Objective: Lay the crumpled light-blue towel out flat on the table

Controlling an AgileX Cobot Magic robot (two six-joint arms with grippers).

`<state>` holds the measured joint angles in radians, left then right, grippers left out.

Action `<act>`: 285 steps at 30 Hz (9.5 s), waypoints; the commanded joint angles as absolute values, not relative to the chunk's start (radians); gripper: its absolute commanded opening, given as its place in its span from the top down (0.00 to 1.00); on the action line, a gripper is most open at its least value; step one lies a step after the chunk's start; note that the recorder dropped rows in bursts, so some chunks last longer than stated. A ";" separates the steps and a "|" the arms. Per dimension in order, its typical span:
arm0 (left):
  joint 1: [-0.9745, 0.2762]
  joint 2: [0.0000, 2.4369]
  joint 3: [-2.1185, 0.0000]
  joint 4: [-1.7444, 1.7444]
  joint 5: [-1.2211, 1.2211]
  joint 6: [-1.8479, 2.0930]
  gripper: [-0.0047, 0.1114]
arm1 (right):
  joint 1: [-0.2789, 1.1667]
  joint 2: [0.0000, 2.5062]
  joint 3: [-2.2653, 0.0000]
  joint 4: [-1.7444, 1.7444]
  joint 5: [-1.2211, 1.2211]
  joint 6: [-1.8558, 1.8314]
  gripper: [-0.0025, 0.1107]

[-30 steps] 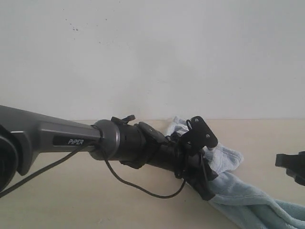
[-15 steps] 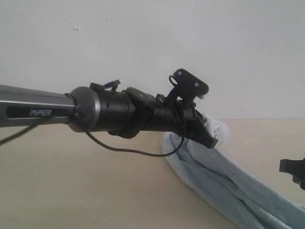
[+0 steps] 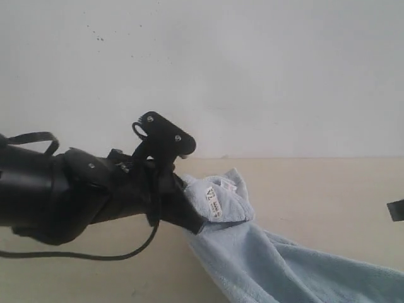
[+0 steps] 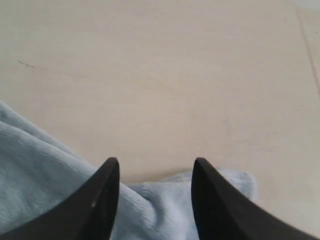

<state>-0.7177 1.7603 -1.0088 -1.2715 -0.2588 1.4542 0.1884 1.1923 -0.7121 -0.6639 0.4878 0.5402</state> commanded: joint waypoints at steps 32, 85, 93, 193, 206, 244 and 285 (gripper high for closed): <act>-0.719 1.553 -0.718 -1.320 0.056 1.518 0.93 | -0.409 1.626 -0.741 -0.128 0.948 0.127 0.58; -0.719 1.553 -0.721 -1.318 0.053 1.522 0.93 | -0.409 1.792 -1.017 -0.287 1.155 0.179 0.58; -0.719 1.553 -0.721 -1.320 0.084 1.499 0.93 | -0.579 1.826 -1.017 -0.146 1.100 0.125 0.58; -0.486 1.777 -0.912 -1.724 0.174 1.393 0.93 | -0.317 1.837 -1.028 0.791 1.121 -0.662 0.98; -0.499 1.789 -1.132 -0.408 0.482 0.571 0.89 | -0.317 1.837 -1.006 0.819 1.151 -0.661 0.98; -0.485 1.889 -1.140 -0.459 0.344 0.998 0.74 | -0.317 1.837 -0.997 0.821 1.081 -0.678 0.98; -0.316 1.977 -1.138 -0.685 0.573 1.149 0.57 | -0.317 1.837 -0.997 0.881 1.108 -0.690 0.98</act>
